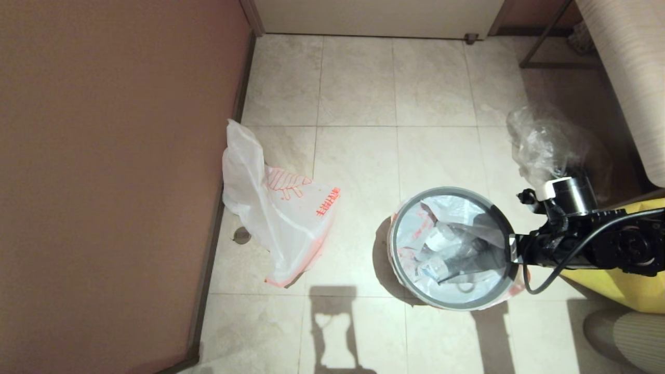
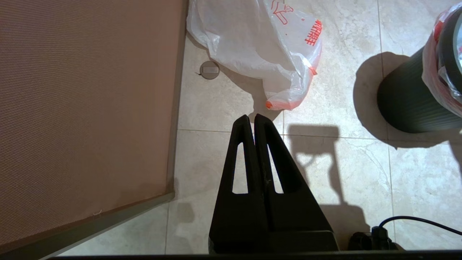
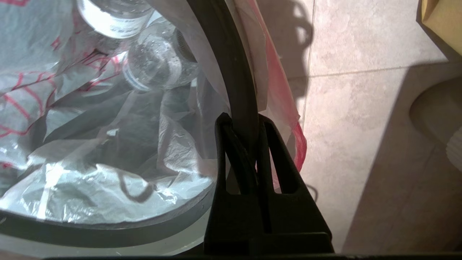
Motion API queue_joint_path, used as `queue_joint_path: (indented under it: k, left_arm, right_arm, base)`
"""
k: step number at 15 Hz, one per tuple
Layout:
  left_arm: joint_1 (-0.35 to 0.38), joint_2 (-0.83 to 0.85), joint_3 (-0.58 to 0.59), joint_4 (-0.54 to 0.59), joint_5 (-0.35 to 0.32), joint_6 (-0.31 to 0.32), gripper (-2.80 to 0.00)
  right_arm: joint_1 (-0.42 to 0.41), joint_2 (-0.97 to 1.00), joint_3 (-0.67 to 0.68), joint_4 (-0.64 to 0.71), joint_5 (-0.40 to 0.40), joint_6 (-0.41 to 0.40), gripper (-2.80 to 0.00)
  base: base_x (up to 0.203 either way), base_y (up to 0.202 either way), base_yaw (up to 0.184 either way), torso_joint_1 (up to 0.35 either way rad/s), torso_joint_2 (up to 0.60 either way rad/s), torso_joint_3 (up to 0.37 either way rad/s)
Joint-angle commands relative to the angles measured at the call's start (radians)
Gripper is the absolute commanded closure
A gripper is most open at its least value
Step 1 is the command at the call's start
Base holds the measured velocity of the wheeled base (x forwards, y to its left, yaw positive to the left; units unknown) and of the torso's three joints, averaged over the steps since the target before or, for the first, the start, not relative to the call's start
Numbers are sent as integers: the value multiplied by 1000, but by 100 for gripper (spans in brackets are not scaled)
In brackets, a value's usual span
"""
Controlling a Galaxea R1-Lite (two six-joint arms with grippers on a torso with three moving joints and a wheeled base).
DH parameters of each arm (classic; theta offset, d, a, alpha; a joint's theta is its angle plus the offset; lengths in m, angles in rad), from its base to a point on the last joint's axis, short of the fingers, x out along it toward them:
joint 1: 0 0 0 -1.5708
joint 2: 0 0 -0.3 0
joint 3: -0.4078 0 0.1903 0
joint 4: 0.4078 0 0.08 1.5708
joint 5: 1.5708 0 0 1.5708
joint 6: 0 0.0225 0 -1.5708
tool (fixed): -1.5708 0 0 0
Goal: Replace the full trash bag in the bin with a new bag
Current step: Place the trash can ring on the floor
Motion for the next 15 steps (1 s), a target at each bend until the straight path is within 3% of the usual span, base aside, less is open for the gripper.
queue_joint_path:
  k: [1,10,15]
  left_arm:
    - [0,1,0,0,0,0,0]
    - [0,1,0,0,0,0,0]
    - [0,1,1,0,0,0,0]
  right_arm:
    - [18,-99,3,57,1,5,0]
    - [85,-238,4,144,4,65,0]
    - [37,-529,-3,400,71,91,0]
  base:
    - [0,0,0,0,0,0]
    - [0,0,0,0,0,0]
    - [0,0,0,0,0,0]
